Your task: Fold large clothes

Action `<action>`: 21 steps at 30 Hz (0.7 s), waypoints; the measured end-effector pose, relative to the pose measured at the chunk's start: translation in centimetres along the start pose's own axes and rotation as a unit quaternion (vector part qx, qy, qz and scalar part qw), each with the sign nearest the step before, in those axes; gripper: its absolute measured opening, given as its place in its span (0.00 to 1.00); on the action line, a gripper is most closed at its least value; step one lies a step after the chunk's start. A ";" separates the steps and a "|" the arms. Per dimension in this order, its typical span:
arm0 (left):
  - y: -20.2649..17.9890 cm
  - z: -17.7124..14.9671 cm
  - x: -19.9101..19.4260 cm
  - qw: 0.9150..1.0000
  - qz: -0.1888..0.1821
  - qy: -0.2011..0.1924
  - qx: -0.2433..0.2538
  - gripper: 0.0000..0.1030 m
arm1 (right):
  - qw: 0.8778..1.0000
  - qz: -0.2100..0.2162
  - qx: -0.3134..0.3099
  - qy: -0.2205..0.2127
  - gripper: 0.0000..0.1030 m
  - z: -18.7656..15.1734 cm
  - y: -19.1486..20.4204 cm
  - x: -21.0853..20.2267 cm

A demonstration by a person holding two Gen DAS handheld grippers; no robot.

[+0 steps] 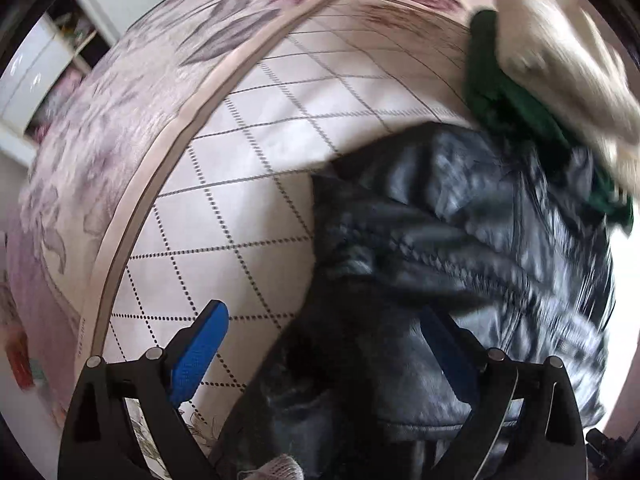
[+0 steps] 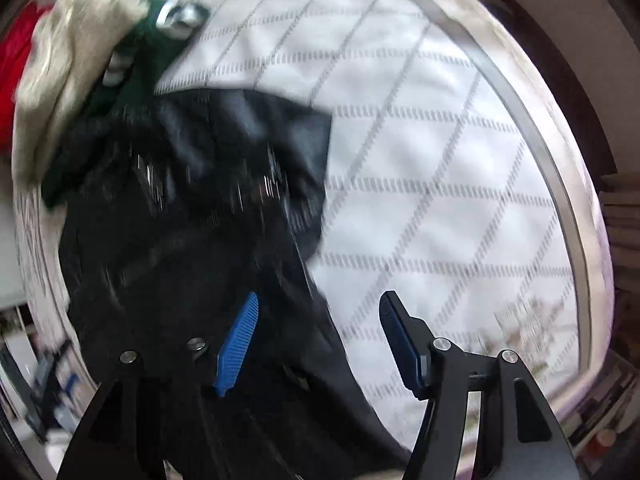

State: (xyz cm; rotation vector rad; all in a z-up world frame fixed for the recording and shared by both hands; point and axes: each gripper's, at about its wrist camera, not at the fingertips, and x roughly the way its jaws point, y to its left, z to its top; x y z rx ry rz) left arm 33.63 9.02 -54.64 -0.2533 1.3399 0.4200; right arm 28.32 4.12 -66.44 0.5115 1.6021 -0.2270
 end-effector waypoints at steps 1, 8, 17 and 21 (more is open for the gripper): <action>-0.7 -0.4 0.6 1.000 0.012 0.005 0.014 0.96 | 1.000 -0.005 -0.018 0.012 0.63 -0.6 0.1 0.4; -1.2 -1.0 4.6 0.999 0.013 0.027 0.026 1.00 | 0.991 -0.077 -0.112 -0.012 0.30 -1.3 1.1 4.4; -0.8 -2.2 -0.4 0.999 0.017 0.018 0.027 1.00 | 0.998 -0.064 0.009 0.017 0.57 0.2 -2.8 1.2; -2.1 -4.0 -1.8 0.998 0.026 0.010 0.059 1.00 | 0.992 -0.118 -0.005 -0.034 0.57 -0.9 -1.4 -3.4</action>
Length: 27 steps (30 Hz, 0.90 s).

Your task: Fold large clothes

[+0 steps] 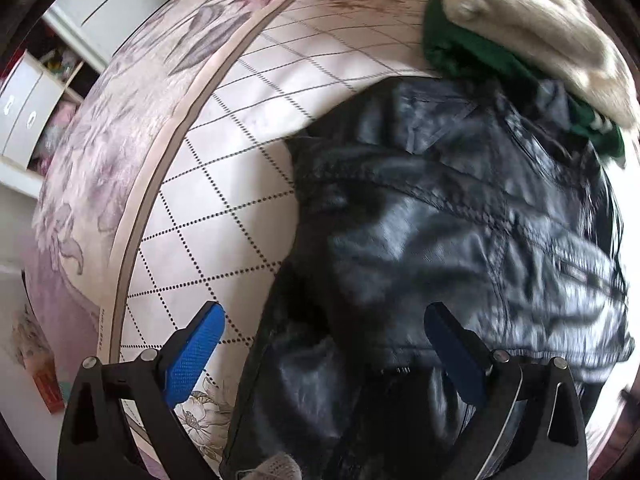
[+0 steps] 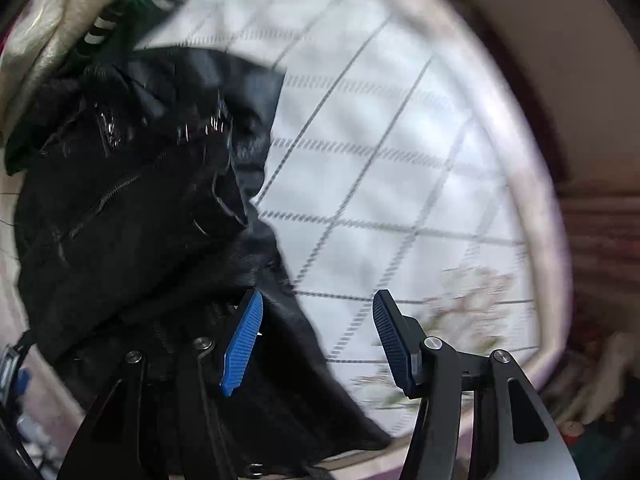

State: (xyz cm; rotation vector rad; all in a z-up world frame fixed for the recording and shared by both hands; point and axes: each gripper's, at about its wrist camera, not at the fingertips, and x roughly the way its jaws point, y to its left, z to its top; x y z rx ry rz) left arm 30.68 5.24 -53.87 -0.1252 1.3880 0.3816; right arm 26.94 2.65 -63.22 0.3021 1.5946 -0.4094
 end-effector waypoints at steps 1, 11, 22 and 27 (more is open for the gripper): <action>-0.3 0.0 0.5 1.000 0.006 0.003 0.008 1.00 | 1.000 0.008 0.001 -0.015 0.57 -0.1 0.3 -1.1; -0.3 0.4 5.1 0.999 -0.003 0.036 -0.001 1.00 | 0.998 0.029 -0.047 -0.042 0.57 1.5 11.4 2.7; 1.3 0.7 8.3 0.999 -0.025 0.037 -0.006 1.00 | 0.994 -0.036 -0.094 -0.030 0.57 1.1 14.7 6.0; 1.7 0.6 10.5 0.998 -0.050 0.034 -0.004 1.00 | 0.994 -0.048 -0.098 -0.028 0.57 0.7 15.8 6.4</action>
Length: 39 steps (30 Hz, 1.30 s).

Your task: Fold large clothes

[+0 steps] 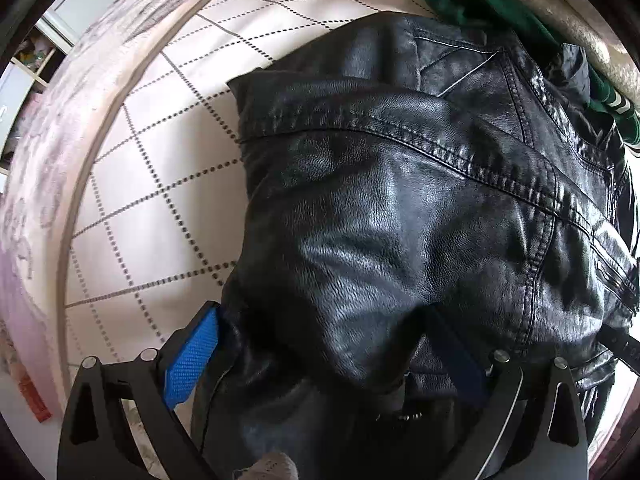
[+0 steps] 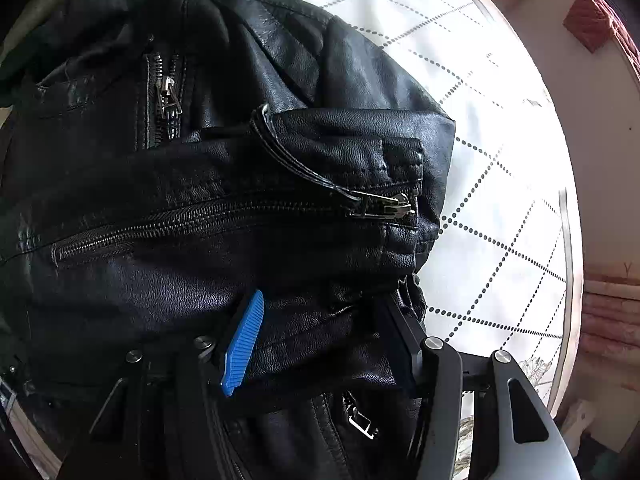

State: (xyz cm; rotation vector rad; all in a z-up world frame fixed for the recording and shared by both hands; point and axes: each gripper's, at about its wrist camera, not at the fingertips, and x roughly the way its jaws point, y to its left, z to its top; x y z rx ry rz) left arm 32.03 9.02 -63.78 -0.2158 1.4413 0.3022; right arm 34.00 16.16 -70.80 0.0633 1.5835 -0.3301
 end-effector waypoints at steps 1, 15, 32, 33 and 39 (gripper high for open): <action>0.2 0.0 0.2 1.000 -0.005 -0.001 -0.001 1.00 | 1.000 -0.002 0.000 0.001 0.57 0.0 0.1 0.1; 1.7 -0.8 -1.4 0.999 0.013 -0.028 -0.009 1.00 | 0.999 -0.001 -0.013 0.034 0.58 2.6 0.9 0.1; -13.0 -17.7 -12.4 0.983 0.176 -0.043 -0.020 1.00 | 0.960 0.249 -0.061 0.108 0.65 -3.7 -17.5 -0.3; -15.1 -19.2 -11.7 0.984 0.174 -0.027 -0.005 1.00 | 0.960 0.247 -0.070 0.109 0.65 -4.1 -18.7 0.0; -24.2 -24.9 -10.3 0.984 0.168 0.005 0.056 1.00 | 0.967 0.222 -0.063 0.111 0.65 -4.8 -24.6 2.0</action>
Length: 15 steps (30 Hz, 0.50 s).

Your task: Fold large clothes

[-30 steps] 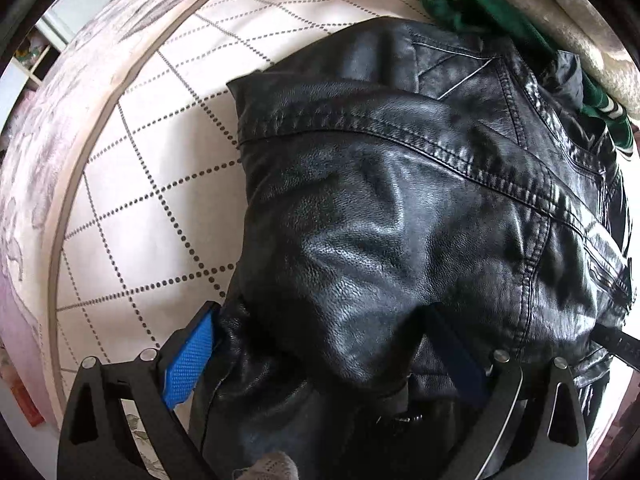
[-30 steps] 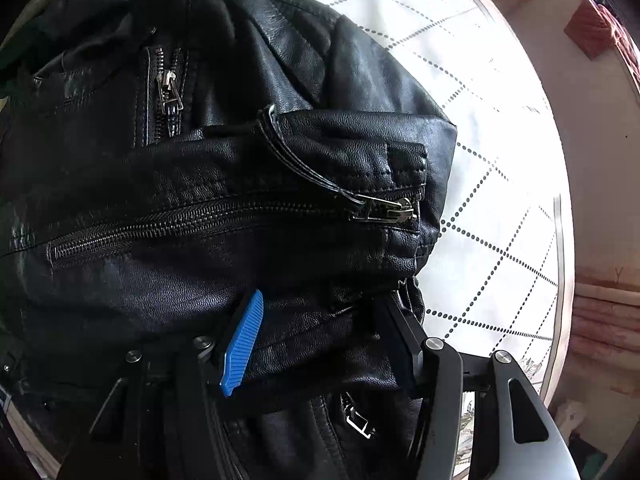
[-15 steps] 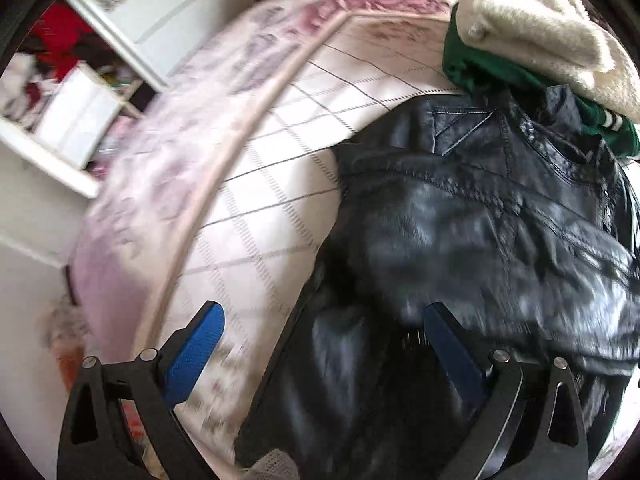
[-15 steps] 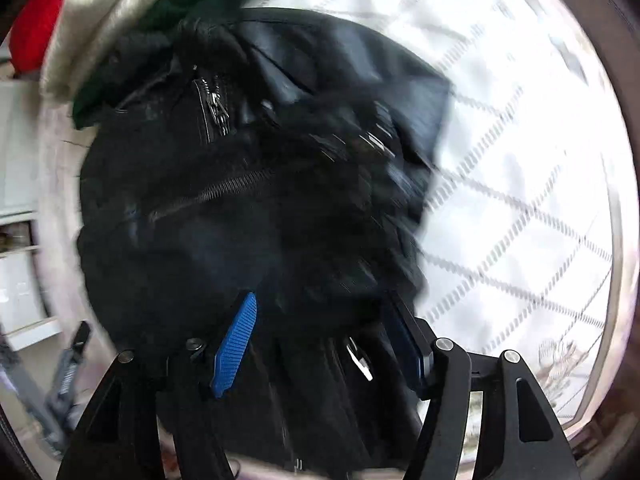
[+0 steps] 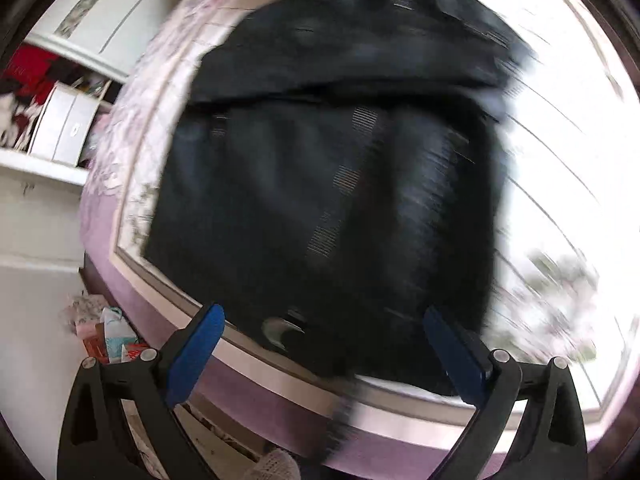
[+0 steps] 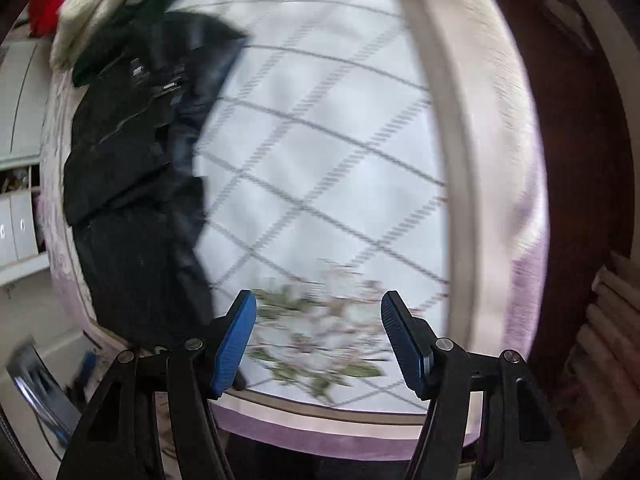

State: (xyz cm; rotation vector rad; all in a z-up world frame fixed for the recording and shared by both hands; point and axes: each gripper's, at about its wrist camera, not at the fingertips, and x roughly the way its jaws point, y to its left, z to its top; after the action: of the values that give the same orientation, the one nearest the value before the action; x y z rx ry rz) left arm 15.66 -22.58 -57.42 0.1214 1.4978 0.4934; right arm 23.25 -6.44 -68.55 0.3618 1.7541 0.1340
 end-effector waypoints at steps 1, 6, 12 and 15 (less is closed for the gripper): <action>-1.5 -0.6 0.1 1.000 -0.003 -0.004 0.007 1.00 | 1.000 0.001 0.010 0.002 0.65 0.2 -0.9 -0.3; -8.3 -2.6 3.3 0.996 0.048 -0.003 0.077 1.00 | 0.999 -0.014 0.052 0.000 0.65 2.3 -5.7 -0.5; -7.7 -0.3 4.9 0.990 0.122 -0.038 0.058 1.00 | 0.998 -0.026 0.048 -0.004 0.65 4.9 -8.0 0.2; -5.3 1.2 5.5 0.991 0.128 -0.026 0.033 1.00 | 0.999 0.008 0.042 -0.006 0.65 6.1 -7.8 1.3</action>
State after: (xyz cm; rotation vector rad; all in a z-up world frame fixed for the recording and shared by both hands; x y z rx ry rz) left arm 18.04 -24.92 -64.36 0.3807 1.4550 0.6413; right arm 27.64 -14.08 -73.28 0.4363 1.7490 0.0703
